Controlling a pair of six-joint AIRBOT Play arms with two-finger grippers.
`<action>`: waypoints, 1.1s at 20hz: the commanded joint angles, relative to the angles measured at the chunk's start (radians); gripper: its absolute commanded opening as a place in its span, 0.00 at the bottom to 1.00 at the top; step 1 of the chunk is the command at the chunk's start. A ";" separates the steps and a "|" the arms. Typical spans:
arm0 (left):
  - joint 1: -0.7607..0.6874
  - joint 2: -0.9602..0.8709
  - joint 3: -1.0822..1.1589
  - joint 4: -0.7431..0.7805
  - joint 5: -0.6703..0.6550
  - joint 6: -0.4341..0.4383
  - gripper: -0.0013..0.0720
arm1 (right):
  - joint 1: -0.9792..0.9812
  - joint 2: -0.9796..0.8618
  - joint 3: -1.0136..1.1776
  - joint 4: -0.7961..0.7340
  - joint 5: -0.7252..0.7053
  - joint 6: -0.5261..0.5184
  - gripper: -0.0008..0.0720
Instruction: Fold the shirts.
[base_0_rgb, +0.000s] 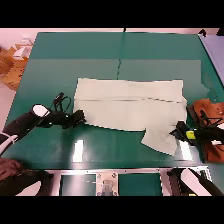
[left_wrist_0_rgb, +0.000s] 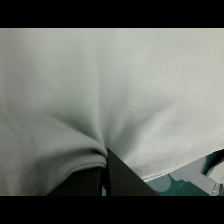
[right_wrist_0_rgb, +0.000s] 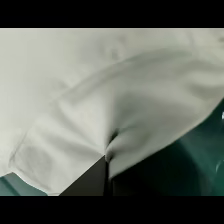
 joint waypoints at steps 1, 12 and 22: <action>-0.013 0.041 0.017 0.024 -0.041 -0.008 0.04 | 0.000 0.022 0.121 -0.080 0.107 0.062 0.04; -0.013 -0.039 0.357 0.205 -0.072 -0.086 0.04 | 0.040 -0.102 0.422 0.174 0.038 0.024 0.04; -0.013 -0.557 0.841 0.218 -0.060 -0.060 0.04 | 0.226 -0.632 0.858 0.209 -0.114 0.024 0.04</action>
